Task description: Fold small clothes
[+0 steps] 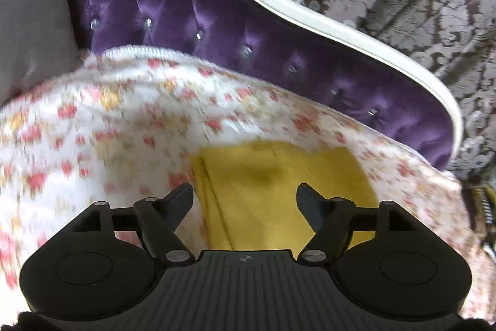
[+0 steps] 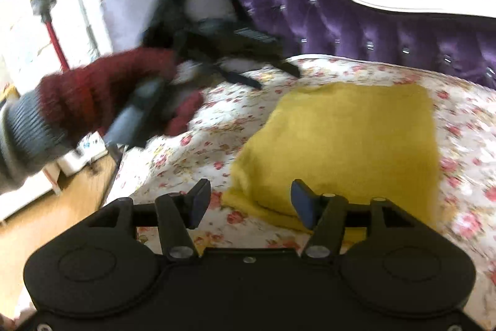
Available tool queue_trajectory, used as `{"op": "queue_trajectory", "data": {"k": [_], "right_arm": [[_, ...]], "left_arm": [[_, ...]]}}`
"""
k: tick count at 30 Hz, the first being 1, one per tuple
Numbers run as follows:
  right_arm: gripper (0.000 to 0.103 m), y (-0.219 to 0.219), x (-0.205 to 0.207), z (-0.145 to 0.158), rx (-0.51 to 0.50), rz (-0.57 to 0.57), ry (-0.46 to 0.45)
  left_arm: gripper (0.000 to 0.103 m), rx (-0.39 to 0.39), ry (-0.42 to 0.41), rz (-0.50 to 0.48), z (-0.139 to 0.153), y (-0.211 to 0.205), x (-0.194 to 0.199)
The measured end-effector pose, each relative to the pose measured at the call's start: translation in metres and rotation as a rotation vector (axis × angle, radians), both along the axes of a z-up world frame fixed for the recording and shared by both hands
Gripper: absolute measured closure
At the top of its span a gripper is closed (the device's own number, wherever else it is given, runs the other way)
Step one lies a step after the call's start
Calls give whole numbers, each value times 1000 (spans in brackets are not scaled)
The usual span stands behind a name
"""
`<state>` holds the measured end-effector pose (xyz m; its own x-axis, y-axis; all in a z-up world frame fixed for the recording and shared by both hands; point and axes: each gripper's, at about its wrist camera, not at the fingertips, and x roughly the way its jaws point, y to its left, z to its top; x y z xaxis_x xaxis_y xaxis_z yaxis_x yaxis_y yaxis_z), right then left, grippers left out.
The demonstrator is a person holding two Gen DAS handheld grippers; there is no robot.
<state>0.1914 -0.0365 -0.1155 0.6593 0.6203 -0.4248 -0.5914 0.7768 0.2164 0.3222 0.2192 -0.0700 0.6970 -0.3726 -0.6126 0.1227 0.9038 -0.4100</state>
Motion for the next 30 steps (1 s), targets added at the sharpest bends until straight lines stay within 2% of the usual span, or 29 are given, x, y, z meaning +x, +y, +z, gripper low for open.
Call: {"op": "queue_trajectory", "data": {"k": [4,7,11,14,17,22,26,30], "right_arm": [[40,-25,3,0,34,-85,43],[40,-42,2,0,60,-135,70],[40,-55,-3,0,77,-155,83],[40,-56,-6,-2,78,-165,92],[40,-58,-8,-4,86,-165,100],[40,-64,-12,-7,95,-173,106],[40,-69,-10,-8,107,-192,105],[40,-73,-1,-11,50,-233,94]], "left_arm": [[30,-33,26,-49,-7,-14,-37],[30,-34,-1,-97,-10,-28,-70],[30,41,-60,-193,-12,-51,-100],[30,79,-35,-253,-19,-63,-106],[30,122,-41,-204,-22,-63,-112],[30,143,-69,-113,-18,-57,-112],[30,101,-10,-136,-28,-59,-107],[30,71,-88,-193,-28,-64,-118]]}}
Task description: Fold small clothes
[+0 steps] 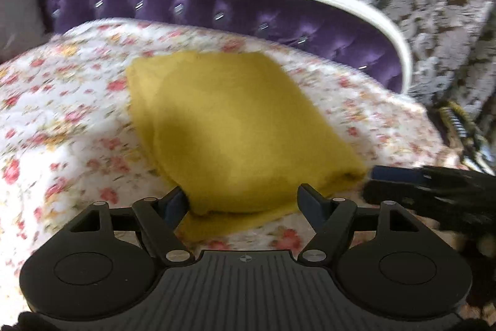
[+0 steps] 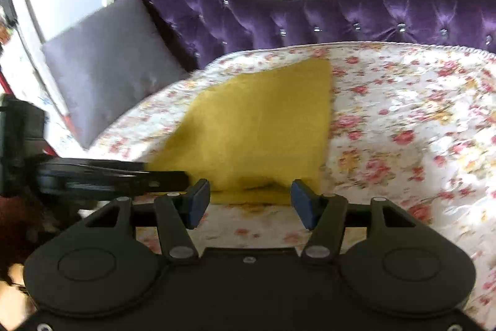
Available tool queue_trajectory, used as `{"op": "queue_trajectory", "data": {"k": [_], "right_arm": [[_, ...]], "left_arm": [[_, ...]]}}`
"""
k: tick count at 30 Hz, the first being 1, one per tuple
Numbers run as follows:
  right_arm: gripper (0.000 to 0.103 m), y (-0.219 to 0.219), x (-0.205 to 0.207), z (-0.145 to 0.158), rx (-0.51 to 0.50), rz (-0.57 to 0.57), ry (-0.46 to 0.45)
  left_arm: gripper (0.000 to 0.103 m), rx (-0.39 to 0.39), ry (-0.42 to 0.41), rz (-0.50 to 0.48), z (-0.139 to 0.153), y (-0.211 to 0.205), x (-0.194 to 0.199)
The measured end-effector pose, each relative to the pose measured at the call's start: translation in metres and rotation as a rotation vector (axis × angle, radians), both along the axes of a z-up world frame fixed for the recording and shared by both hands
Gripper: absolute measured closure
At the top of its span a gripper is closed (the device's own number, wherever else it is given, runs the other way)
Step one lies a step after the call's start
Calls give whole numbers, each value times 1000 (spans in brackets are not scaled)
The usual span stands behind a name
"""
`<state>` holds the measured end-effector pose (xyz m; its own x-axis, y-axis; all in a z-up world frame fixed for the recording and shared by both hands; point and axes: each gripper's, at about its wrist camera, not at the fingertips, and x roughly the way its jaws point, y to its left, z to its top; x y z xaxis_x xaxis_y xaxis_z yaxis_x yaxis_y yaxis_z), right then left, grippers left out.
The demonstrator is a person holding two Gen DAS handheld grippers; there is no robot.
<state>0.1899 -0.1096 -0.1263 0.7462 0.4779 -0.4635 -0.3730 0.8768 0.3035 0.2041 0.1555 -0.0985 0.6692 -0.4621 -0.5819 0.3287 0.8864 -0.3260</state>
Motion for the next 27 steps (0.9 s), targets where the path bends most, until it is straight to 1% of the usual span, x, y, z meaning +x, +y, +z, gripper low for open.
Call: {"op": "queue_trajectory", "data": {"k": [2,5,7,9,13,15,16,18,19,21,22,24,25,27], "right_arm": [[40,-5,8,-3,-18,-27,8],[40,-14,20,-8,-27,-61,24],[40,-16,26,-12,-59,-84,35],[40,-19,29,-16,-90,-96,49],[39,-20,25,-18,-92,-81,49],[40,-17,25,-19,-98,-74,41],[40,-17,25,-19,-97,-82,33],[40,-23,27,-19,-86,-153,34],[40,-31,29,-21,-58,-188,52],[40,-43,32,-24,-10,-215,79],[40,-46,30,-24,-6,-216,78],[40,-47,26,-21,-19,-217,66],[40,-47,24,-20,-14,-213,64],[40,-48,22,-18,14,-205,57]], "left_arm": [[30,-2,-13,-66,1,-4,-2],[30,32,4,-122,-3,-6,-4],[30,44,19,-142,-6,-5,-4],[30,51,12,-157,-7,-3,-6],[30,46,-1,-158,-4,1,-7],[30,50,-11,-180,-3,0,-8],[30,66,-14,-191,-3,-2,-9],[30,101,-21,-199,-2,0,-13],[30,107,-18,-195,-2,4,-15],[30,121,-5,-167,-3,13,-18],[30,145,5,-140,-3,18,-18],[30,197,-14,-74,-1,26,-21],[30,206,-23,-56,2,28,-22],[30,190,-40,-33,9,31,-22]]}}
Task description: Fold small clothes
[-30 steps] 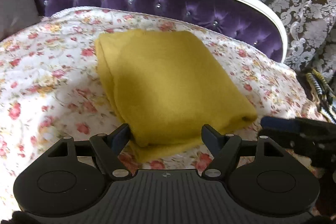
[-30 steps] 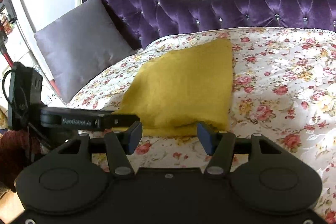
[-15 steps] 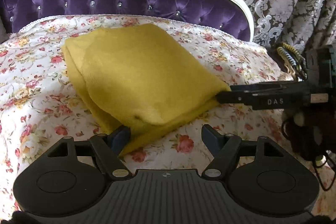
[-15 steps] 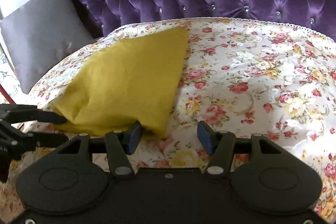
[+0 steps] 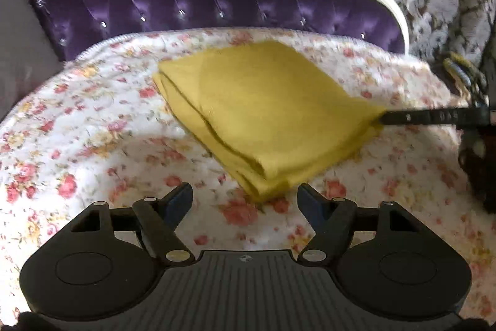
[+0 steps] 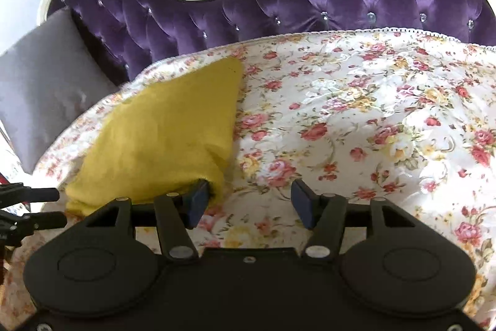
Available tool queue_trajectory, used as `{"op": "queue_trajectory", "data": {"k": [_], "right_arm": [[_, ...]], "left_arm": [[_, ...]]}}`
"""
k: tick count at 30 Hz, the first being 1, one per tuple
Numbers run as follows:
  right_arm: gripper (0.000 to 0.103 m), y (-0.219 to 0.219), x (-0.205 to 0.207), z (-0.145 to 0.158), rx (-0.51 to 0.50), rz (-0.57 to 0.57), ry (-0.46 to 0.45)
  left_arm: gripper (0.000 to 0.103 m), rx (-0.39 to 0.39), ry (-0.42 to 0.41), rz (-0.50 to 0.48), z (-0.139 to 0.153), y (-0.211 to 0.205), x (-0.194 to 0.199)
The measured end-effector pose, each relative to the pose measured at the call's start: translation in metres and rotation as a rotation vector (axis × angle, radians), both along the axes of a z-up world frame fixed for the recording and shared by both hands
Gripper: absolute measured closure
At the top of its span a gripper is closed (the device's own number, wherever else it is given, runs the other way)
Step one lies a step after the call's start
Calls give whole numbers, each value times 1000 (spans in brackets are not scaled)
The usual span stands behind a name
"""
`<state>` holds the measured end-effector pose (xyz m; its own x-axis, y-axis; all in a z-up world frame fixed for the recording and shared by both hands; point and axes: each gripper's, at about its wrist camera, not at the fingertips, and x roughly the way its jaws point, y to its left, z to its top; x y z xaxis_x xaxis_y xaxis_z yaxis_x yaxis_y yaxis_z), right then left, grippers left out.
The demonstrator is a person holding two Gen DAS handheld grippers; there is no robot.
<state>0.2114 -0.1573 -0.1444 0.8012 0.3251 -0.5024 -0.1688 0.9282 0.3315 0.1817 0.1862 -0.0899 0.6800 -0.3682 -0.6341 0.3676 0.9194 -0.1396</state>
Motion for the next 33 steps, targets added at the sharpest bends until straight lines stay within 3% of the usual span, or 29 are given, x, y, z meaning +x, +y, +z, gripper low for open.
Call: {"op": "queue_trajectory", "data": {"k": [5,7,10,13,15,17,20,25,29,33], "right_arm": [[40,2,0,8,36,15,-41],[40,2,0,10,35,12,-42],[40,2,-3,12,36,33,-49],[39,12,-9,15,22,110,-80],[43,30,-13,21,-29,192,-118],[55,57,-18,27,-111,282,-161],[58,100,-22,33,-234,403,-213],[58,158,-17,30,-345,548,-273],[71,187,-11,20,-440,593,-295],[71,194,-1,14,-462,566,-264]], "left_arm": [[30,-89,-31,37,16,-10,10],[30,-70,-41,46,16,-21,14],[30,15,-57,-21,14,-39,9],[30,13,-63,-39,10,-40,-4],[30,-30,-33,-9,7,-30,-8],[30,-62,-2,42,4,-18,-13],[30,-79,23,135,4,3,-19],[30,-132,55,229,2,31,-28],[30,-150,67,249,-2,40,-34],[30,-170,72,251,-3,42,-36]]}}
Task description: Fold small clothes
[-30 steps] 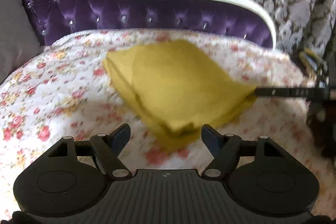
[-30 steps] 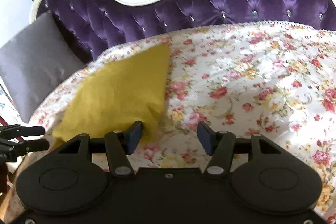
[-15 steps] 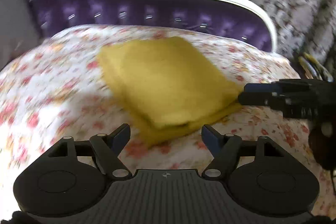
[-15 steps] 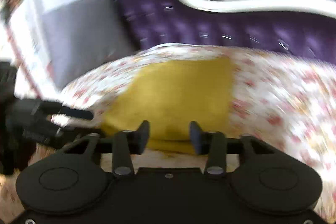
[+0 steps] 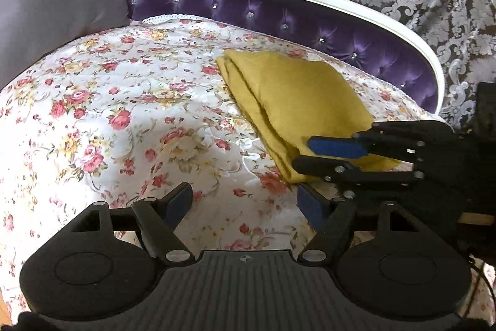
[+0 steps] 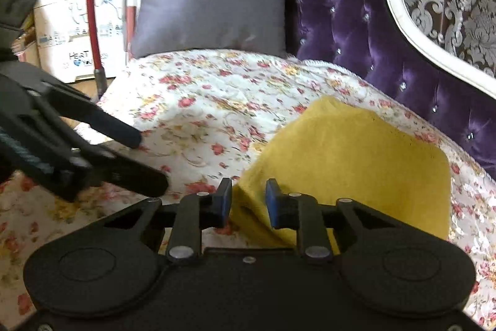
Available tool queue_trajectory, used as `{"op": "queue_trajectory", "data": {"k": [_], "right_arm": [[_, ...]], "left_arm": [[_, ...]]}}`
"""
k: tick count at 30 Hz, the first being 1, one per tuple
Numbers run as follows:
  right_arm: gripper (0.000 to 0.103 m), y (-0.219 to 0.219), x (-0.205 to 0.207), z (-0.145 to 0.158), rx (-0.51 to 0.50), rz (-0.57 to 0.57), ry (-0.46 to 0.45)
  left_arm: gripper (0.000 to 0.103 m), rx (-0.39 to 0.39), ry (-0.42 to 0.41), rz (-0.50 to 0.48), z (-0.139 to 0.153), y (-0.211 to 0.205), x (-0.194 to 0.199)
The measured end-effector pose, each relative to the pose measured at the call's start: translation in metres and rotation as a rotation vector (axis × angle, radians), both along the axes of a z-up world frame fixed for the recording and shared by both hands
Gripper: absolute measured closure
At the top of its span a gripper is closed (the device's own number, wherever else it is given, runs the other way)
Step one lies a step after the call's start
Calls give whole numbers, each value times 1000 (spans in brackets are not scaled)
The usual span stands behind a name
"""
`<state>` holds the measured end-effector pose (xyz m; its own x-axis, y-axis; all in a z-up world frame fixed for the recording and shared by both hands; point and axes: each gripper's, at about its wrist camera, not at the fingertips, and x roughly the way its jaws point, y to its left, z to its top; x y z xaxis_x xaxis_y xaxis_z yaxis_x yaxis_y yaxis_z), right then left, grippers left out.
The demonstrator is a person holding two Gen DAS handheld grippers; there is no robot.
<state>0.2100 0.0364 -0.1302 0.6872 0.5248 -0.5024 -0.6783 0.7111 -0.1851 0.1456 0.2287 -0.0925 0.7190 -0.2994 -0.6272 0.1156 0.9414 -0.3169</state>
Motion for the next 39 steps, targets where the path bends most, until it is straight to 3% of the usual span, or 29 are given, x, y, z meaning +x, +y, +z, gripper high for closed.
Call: {"op": "queue_trajectory", "data": {"k": [1,2,3,9,10,12,14,15,17,18,19,20,25,31,35,39], "right_arm": [[73,0,3,-1,1,-6,8],[87,-3,3,-1,6,-10,15],[91,-5,4,0,23,-14,26],[91,-44,22,17,425,-73,236],[91,-45,24,15,457,-71,269],[90,-35,23,9,402,-62,282],[84,-19,20,-4,272,-48,279],[81,-18,17,-6,255,-45,269],[76,-31,15,0,310,-31,276],[68,-40,16,5,352,-28,281],[50,-52,17,10,400,-30,281],[42,-66,19,16,449,-46,276],[40,-136,53,30,650,-208,292],[37,-183,110,12,660,-361,318],[37,-187,138,-6,644,-352,365],[37,-184,157,-22,675,-291,421]], "left_arm": [[30,-4,-1,1,-1,1,-1],[30,-8,-3,2,0,2,-2],[30,-12,-4,3,0,3,-2],[30,-34,-13,7,2,8,-3],[30,-36,-14,6,3,8,-2],[30,-47,-17,5,4,9,0],[30,-66,-12,3,5,9,5],[30,-78,-11,0,6,8,7],[29,-113,-2,-6,7,7,13],[29,-141,1,-9,8,6,17],[28,-167,4,-12,9,6,21],[24,-199,9,-19,10,4,27],[20,-283,41,-58,6,-11,52],[20,-240,100,-65,-12,-33,74],[19,-209,92,-73,-17,-43,80],[19,-227,93,-69,-18,-48,91]]}}
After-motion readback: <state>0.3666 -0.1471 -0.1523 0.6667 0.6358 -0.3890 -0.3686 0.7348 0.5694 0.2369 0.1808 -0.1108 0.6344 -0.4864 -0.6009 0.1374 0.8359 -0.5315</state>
